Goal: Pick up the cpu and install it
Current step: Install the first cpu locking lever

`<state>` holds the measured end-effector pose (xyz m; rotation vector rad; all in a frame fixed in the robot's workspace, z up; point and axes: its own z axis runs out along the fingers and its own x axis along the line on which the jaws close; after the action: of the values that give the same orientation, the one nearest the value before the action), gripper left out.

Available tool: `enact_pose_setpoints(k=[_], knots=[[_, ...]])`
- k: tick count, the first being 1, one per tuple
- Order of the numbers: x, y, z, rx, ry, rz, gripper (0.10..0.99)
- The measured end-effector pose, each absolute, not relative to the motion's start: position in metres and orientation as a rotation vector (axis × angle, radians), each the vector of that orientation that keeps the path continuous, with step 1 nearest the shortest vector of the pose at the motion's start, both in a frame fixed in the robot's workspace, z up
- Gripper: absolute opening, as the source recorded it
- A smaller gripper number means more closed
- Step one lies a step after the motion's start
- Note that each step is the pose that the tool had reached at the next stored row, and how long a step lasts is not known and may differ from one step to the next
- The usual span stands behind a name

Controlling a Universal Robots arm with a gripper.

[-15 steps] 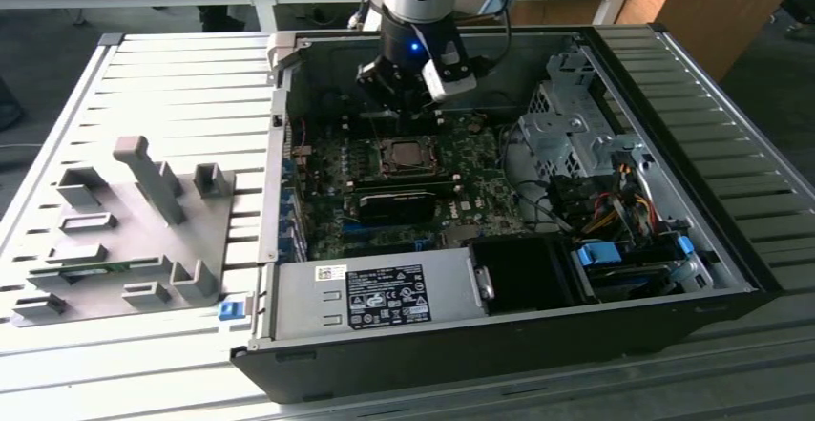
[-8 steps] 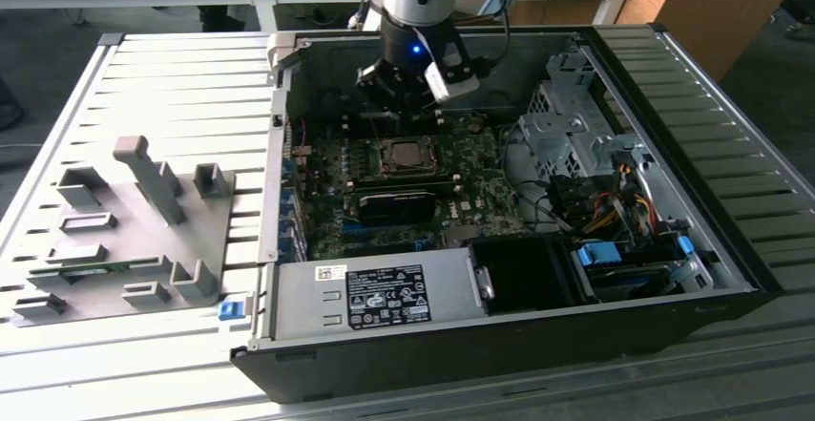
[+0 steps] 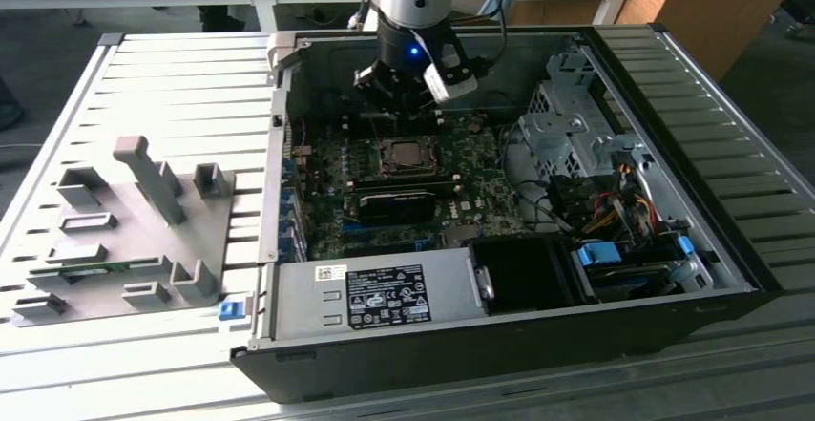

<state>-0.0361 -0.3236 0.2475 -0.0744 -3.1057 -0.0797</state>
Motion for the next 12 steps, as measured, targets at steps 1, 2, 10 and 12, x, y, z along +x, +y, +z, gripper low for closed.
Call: enact_pose_setpoints(k=[1, 2, 10, 12], knots=[[-0.0361, -0.3236, 0.2474, -0.047, -3.106, -0.079, 0.106], [-0.0361, -0.3236, 0.2472, -0.018, -3.106, -0.079, 0.106], [-0.0373, -0.3236, 0.2460, 0.106, -3.102, -0.078, 0.106], [-0.0411, -0.3236, 0.2459, 0.106, -3.102, -0.078, 0.106]])
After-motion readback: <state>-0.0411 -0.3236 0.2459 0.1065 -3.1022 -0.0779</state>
